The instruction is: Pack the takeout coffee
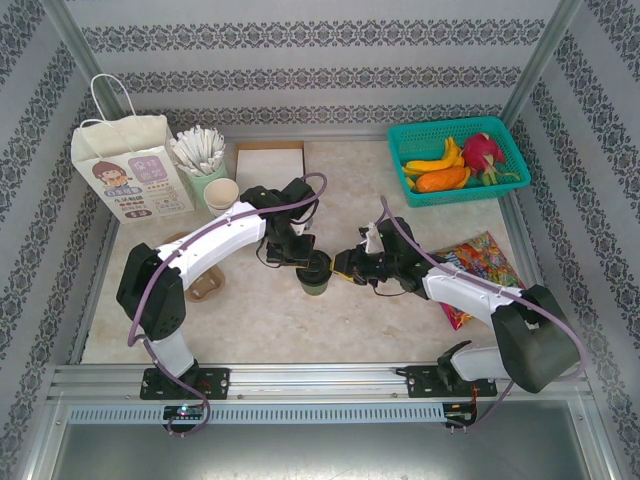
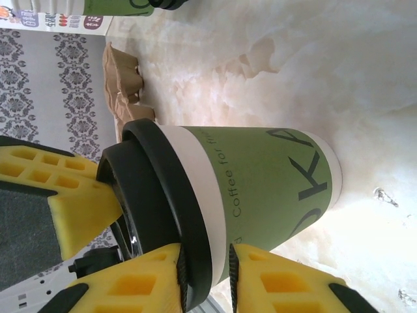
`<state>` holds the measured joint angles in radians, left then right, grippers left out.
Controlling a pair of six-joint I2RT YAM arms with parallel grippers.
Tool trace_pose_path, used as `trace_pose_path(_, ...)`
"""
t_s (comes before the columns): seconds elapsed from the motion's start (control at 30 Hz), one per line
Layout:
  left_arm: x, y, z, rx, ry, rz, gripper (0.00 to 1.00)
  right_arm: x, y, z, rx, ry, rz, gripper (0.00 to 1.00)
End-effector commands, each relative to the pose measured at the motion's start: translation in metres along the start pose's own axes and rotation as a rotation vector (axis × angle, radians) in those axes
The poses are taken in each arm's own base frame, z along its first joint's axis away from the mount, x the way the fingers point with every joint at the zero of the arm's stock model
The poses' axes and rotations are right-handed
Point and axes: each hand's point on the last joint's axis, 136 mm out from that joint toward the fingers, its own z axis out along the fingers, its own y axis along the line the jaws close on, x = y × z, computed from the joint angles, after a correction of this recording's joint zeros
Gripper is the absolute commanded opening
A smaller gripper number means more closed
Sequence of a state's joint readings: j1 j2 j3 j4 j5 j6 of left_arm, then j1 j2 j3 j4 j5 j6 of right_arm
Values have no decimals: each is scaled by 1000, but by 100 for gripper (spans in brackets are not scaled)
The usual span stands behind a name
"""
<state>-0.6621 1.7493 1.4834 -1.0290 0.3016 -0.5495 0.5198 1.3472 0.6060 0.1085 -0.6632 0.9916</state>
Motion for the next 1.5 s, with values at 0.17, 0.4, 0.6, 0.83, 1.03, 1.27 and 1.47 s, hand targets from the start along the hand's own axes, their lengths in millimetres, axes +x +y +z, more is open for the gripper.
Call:
trace_pose_path(0.17, 47, 49, 77, -135, 255, -50, 0, 46, -113, 5, 356, 76, 255, 25)
trace_pose_path(0.4, 82, 81, 110, -181, 440, -111, 0, 60, -140, 0, 450, 85, 303, 28)
trace_pose_path(0.6, 89, 93, 113, -220, 493, -89, 0, 52, -126, -1, 423, 78, 266, 29)
trace_pose_path(0.83, 28, 57, 51, -173, 202, -9, 0, 9, -18, -10, 128, -23, 2, 40)
trace_pose_path(1.03, -5, 37, 7, -164, 25, 185, 0, -16, 15, -22, 3, -37, 35, 44)
trace_pose_path(1.27, -6, 26, -1, -167, 66, 313, 0, -26, 18, -20, -24, 7, 43, 45)
trace_pose_path(1.47, -10, 15, -1, -171, 82, 370, 0, -31, 22, -8, -43, 63, 41, 45)
